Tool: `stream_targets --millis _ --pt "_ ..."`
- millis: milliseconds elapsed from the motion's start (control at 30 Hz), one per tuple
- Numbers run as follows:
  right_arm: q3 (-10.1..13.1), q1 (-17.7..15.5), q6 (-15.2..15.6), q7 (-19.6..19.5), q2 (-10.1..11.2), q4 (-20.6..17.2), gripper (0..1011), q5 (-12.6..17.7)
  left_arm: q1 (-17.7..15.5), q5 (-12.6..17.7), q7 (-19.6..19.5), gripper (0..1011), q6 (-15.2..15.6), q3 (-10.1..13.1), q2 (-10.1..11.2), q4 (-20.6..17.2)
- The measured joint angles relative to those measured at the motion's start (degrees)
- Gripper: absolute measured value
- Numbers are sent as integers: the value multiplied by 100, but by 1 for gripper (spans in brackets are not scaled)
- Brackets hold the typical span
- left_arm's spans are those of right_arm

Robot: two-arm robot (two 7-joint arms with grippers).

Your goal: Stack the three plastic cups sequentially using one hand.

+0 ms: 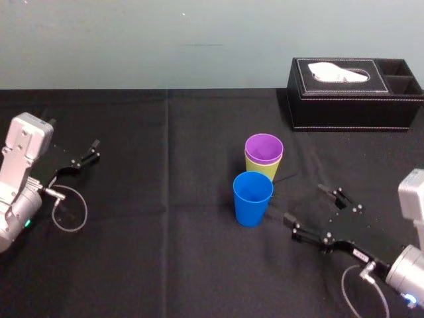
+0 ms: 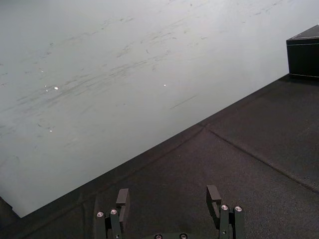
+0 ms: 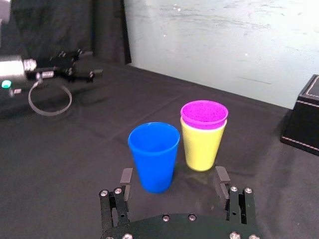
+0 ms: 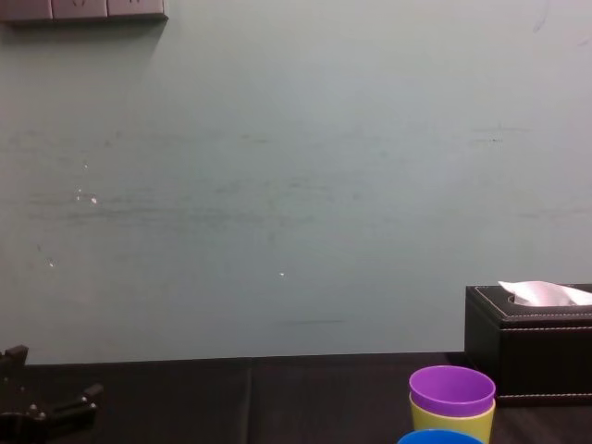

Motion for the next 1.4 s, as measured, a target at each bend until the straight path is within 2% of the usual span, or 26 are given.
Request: stream_targets --millis 167,333,900,1400 --pt "-74 -83 -441 94 -62 229 1003 -264 0 0 0 1011 0 0 0 0" --pt "-147 -23 -565 182 -175 393 1003 -339 0 0 0 1011 0 0 0 0" --pt "-527 465 -433 265 -560 785 1003 -476 0 0 0 1011 0 0 0 0" --pt "-697 780 -397 161 -827 1052 1003 -567 0 0 0 1011 0 0 0 0"
